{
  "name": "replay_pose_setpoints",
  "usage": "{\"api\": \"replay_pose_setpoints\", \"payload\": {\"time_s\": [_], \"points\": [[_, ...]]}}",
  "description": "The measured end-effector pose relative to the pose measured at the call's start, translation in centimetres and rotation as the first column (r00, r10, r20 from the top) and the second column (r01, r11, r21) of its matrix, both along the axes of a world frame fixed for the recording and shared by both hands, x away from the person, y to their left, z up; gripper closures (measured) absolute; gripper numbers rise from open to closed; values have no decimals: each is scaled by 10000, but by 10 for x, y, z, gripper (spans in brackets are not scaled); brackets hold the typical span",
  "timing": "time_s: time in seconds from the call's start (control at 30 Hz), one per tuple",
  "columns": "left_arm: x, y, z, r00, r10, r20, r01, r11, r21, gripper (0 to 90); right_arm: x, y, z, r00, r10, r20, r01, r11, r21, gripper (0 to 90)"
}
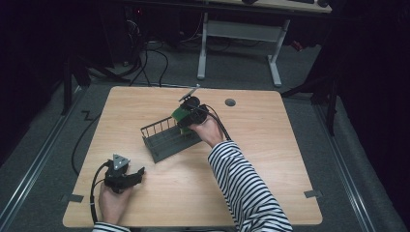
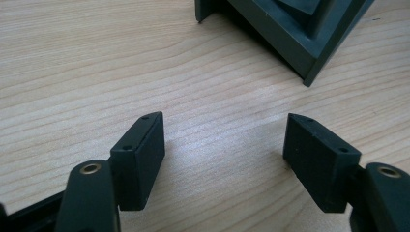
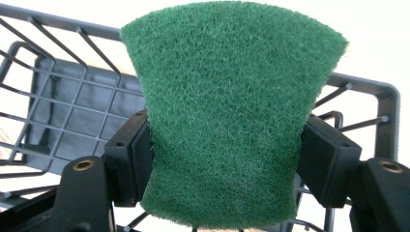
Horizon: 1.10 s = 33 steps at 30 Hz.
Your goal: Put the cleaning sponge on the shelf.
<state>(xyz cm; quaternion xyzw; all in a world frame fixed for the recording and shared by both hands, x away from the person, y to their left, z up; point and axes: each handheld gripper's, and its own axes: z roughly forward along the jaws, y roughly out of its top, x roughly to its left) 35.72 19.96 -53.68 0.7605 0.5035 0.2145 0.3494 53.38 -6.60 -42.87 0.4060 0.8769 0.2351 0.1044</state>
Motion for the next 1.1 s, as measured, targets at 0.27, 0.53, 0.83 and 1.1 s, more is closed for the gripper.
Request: {"api": "replay_pose_setpoints", "payload": {"time_s": [0.27,0.53,0.83,1.1], "points": [[0,0,0,10000,2,-1,-2,10000,-8,319,-1,0,-5,10000,29,-35,-29,10000,-55,300],[0,0,0,10000,2,-2,-2,10000,-21,318,-1,-1,-6,10000,92,-10,-92,9999,-43,286],[0,0,0,10000,3,3,-3,10000,-3,320,-5,-10,2,9999,135,-102,-134,9998,130,230],[0,-1,0,10000,2,-1,-2,10000,14,321,-8,-22,7,10000,6,-60,-4,9991,431,209]]}}
